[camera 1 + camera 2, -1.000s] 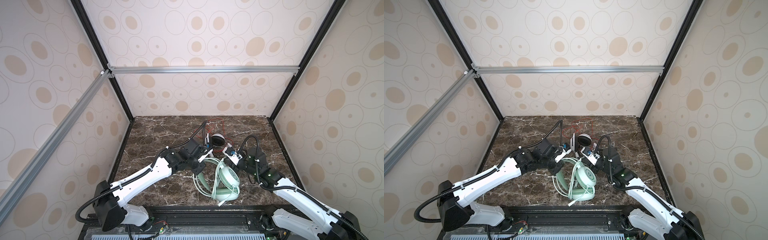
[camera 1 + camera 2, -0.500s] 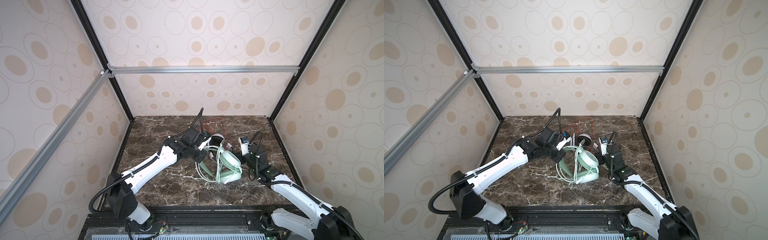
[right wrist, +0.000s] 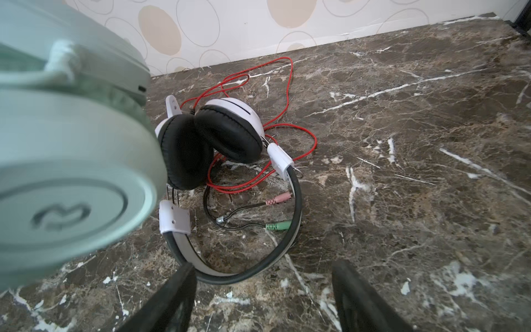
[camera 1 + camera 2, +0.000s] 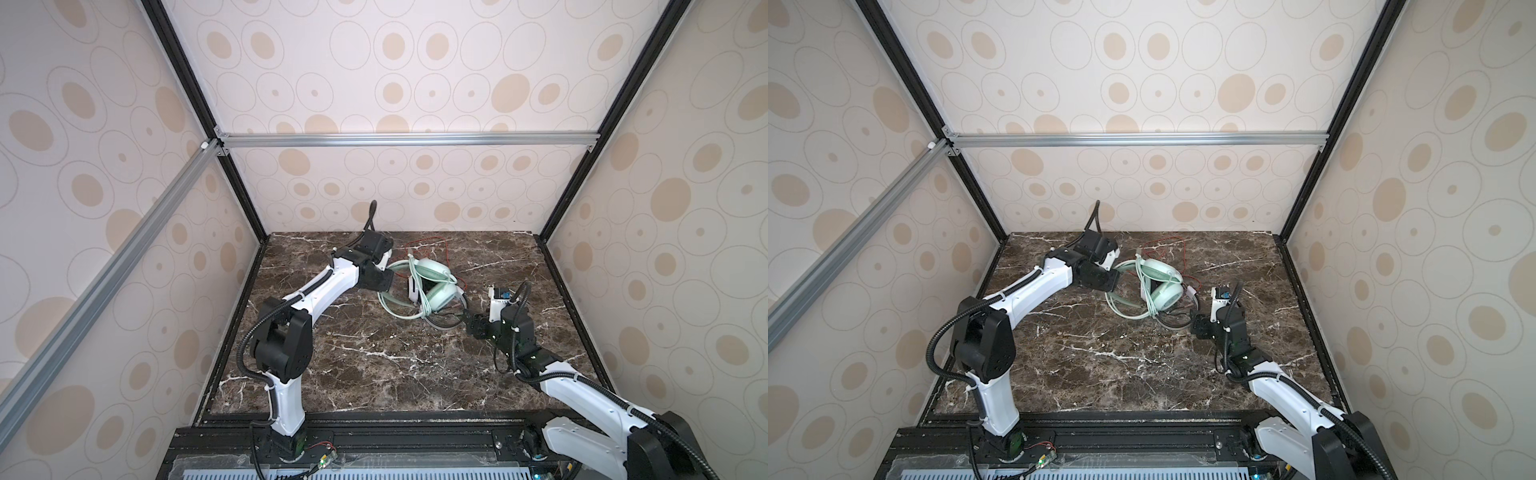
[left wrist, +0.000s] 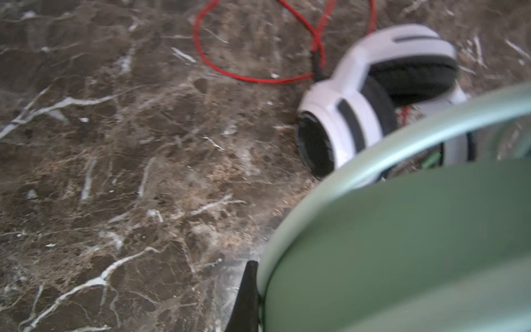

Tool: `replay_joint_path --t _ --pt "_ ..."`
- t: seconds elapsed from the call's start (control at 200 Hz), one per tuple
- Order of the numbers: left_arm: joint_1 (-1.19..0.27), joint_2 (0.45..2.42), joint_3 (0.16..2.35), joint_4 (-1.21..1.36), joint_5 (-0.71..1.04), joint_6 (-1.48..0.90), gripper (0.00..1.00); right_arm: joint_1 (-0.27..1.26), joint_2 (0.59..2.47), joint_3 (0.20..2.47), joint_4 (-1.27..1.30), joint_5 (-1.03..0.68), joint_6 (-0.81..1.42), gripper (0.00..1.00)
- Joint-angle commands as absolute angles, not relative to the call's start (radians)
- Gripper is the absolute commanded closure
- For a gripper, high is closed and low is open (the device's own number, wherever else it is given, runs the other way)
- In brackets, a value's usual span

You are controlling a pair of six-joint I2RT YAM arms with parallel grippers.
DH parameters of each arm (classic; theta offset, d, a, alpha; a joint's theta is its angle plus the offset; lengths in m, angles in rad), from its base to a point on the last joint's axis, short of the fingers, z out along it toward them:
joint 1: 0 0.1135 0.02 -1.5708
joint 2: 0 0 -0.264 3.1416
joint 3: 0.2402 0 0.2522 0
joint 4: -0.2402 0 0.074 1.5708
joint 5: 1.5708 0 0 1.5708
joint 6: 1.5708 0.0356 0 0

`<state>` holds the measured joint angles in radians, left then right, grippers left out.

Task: Wrap the headphones
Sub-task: 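Carry the wrapped green headset to the far corner with the left gripper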

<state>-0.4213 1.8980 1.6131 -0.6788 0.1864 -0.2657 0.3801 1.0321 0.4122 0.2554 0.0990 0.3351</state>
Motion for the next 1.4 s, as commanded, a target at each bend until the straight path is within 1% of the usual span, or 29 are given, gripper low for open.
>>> replay_joint_path --t 0.0,0.12,0.27,0.475,0.585,0.77,0.855,1.0,1.17,1.396 --pt "-0.344 1.887 1.691 -0.590 0.225 -0.362 1.00 0.383 1.054 0.450 0.242 0.090 0.385 0.24" --pt "-0.259 1.915 1.690 -0.586 0.172 -0.399 1.00 0.383 1.063 0.454 0.236 0.080 0.389 0.25" --pt "-0.152 1.926 1.653 -0.562 0.158 -0.482 1.00 0.383 1.060 0.461 0.218 0.089 0.387 0.25" --pt "-0.050 1.963 1.667 -0.592 0.071 -0.574 1.00 0.382 1.065 0.467 0.207 0.087 0.380 0.25" --pt "-0.016 1.986 1.670 -0.609 0.035 -0.626 1.00 0.383 1.077 0.474 0.202 0.083 0.376 0.25" --pt "-0.002 2.022 1.691 -0.611 -0.038 -0.638 1.00 0.385 1.098 0.481 0.202 0.074 0.372 0.26" --pt "0.012 2.041 1.683 -0.589 -0.019 -0.646 1.00 0.385 1.113 0.489 0.200 0.064 0.373 0.26" --pt "0.065 2.075 1.657 -0.551 0.085 -0.675 1.00 0.386 1.122 0.497 0.188 0.059 0.370 0.26" --pt "0.106 2.107 1.629 -0.505 0.168 -0.687 1.00 0.385 1.114 0.497 0.181 0.066 0.362 0.26" --pt "0.121 2.135 1.635 -0.502 0.164 -0.659 1.00 0.386 1.123 0.498 0.179 0.064 0.362 0.26"
